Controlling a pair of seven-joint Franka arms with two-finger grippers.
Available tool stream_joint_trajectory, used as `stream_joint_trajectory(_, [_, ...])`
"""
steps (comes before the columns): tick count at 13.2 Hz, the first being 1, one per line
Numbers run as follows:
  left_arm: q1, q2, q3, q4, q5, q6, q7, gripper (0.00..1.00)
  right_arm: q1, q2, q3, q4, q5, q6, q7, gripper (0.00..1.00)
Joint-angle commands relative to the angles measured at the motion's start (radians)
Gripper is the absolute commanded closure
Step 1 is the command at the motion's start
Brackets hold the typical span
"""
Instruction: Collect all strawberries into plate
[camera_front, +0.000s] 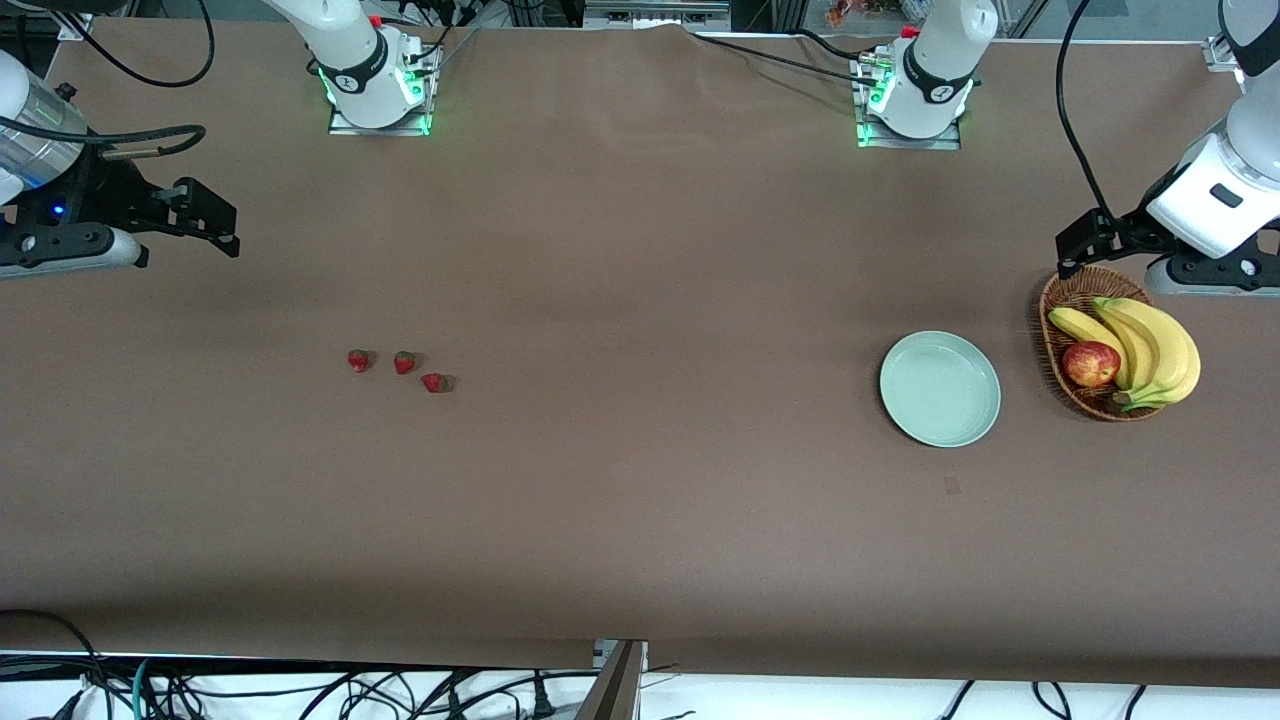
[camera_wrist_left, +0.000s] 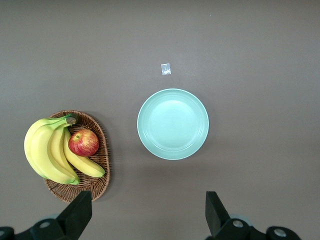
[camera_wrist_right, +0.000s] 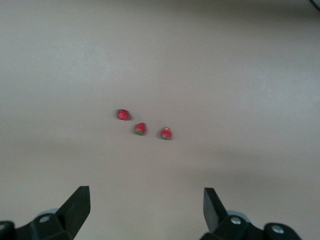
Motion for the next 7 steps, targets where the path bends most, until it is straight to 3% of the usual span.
stream_joint_trajectory(1, [0.006, 0.022, -0.002, 0.033, -0.011, -0.007, 0.01, 0.0, 0.001, -0.008, 0.003, 0.006, -0.006, -0.032, -0.003, 0.0])
stream_joint_trajectory(7, [0.004, 0.022, -0.008, 0.033, -0.014, -0.027, 0.01, 0.0, 0.001, -0.008, 0.003, 0.001, -0.006, -0.029, -0.007, 0.0])
